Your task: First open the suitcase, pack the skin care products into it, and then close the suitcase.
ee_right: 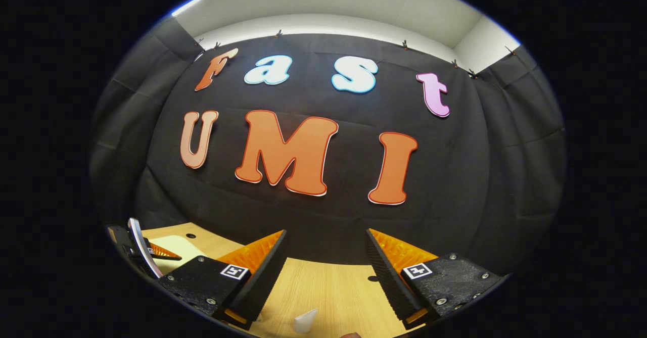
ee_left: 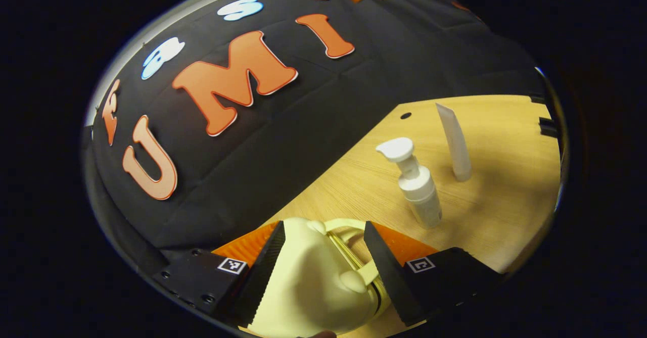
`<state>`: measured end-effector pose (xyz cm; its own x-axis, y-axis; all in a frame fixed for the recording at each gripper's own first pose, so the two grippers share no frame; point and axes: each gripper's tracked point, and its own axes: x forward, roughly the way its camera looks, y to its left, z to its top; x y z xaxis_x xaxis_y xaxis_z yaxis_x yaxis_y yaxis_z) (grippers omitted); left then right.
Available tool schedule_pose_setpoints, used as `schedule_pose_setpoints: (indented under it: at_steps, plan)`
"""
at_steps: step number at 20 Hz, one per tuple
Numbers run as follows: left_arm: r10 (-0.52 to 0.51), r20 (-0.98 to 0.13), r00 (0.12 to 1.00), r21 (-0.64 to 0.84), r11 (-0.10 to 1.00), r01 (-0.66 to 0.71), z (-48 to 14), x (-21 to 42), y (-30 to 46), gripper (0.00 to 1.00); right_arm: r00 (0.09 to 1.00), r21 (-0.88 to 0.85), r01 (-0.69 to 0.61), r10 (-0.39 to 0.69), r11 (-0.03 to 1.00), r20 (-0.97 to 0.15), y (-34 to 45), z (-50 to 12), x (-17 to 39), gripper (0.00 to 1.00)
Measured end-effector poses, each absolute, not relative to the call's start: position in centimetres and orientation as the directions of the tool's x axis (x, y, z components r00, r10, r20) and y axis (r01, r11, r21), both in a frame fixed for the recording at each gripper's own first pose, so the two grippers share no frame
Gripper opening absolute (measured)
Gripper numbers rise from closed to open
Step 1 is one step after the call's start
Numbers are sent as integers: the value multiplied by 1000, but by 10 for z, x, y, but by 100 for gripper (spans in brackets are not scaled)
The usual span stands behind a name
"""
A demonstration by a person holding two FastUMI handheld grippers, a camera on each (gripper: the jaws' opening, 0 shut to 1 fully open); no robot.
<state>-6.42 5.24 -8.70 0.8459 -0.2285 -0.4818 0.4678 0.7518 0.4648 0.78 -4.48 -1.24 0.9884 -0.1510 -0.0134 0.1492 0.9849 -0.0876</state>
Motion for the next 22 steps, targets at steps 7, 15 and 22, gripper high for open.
schedule_pose_setpoints:
  at_steps: [7, 15, 22]
  plan:
    - [-251, -543, 801, 545, 621, 564, -106, -75, 47, 98, 984, -75, 176, -178, 982, -24, -54, -17, 0, 95]
    - [-197, -578, 792, 651, 475, 593, -135, -78, 37, 84, 981, -68, 185, -188, 980, -37, -60, -24, -7, 95]
    - [-96, -581, 809, 728, 383, 568, -156, -66, 42, 50, 981, -80, 181, -185, 980, -49, -61, -28, -10, 95]
